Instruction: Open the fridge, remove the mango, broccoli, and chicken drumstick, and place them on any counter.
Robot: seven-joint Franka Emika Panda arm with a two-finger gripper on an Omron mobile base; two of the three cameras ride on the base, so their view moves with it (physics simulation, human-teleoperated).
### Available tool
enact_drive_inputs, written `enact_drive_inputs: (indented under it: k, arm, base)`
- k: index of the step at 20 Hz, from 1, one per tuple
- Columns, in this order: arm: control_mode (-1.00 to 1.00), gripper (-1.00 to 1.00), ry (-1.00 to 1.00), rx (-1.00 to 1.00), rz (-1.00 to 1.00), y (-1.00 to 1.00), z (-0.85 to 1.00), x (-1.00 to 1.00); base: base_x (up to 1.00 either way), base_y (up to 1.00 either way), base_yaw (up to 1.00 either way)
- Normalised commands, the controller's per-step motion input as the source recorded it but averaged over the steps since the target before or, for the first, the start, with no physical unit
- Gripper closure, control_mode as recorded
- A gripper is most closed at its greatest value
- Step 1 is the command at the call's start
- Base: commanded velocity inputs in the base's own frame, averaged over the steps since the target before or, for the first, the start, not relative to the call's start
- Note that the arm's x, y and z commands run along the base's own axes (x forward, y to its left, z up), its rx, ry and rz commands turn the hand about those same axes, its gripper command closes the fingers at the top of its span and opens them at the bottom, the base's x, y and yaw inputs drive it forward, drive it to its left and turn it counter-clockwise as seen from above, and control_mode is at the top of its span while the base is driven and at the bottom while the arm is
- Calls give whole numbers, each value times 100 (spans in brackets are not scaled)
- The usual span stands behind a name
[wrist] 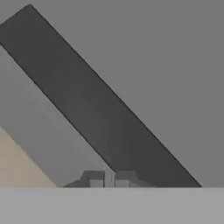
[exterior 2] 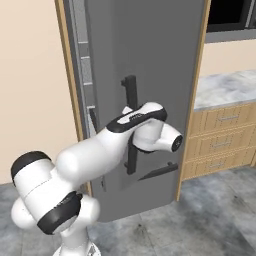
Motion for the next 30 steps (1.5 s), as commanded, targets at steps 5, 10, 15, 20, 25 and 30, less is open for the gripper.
enact_drive_inputs:
  k: [5, 10, 15, 20, 25, 30]
  arm:
    - [-100, -100, -31, -5, 15, -24, 47, -100]
    - [-100, -100, -32, -20, 5, 11, 32, -100]
    - [-100, -100, -29, -38, 0, 81, 28, -100]
    - [-100, -100, -11, -48, -6, 100, 38, -83]
    - [-100, -100, -1, -47, -23, 96, 32, 4]
    - [-100, -100, 13, -34, -33, 33, 17, 76]
  base:
    - [0, 0, 0]
    - [0, 0, 0]
    - [0, 0, 0]
    - [0, 0, 0]
    - [0, 0, 0]
    - [0, 0, 0]
